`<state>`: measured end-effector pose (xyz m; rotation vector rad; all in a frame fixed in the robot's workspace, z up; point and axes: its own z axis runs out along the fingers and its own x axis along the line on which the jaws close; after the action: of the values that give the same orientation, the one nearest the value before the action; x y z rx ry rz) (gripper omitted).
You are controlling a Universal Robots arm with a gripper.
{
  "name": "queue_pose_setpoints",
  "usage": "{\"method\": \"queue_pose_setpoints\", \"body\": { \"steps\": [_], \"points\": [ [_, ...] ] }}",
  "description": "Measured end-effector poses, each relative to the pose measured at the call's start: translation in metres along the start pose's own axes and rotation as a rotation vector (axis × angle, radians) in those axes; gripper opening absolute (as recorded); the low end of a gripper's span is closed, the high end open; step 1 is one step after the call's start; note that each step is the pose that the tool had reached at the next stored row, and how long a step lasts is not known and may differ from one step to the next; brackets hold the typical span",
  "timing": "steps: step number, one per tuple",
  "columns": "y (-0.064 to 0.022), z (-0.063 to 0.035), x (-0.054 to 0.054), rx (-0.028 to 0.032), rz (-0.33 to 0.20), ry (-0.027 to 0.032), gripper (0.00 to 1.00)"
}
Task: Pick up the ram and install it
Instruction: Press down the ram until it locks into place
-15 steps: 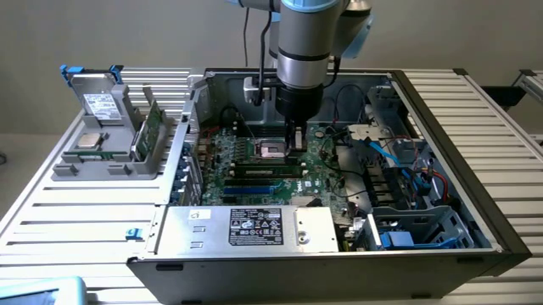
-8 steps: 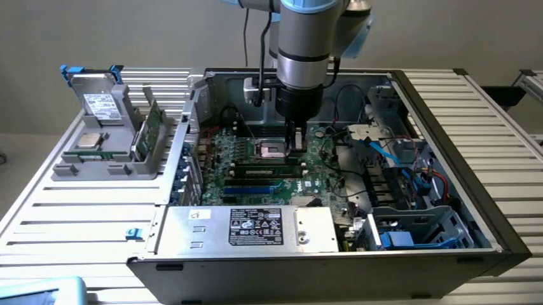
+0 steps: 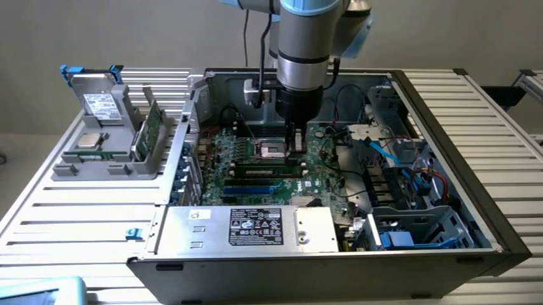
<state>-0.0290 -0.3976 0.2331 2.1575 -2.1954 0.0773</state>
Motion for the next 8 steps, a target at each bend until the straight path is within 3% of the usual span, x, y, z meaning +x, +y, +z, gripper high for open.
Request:
{"method": "queue_pose_setpoints", "body": {
  "steps": [8],
  "points": [
    [-0.0018,0.0045,-0.0004,-0.0002,0.002,0.0011,0.11]
  ]
}}
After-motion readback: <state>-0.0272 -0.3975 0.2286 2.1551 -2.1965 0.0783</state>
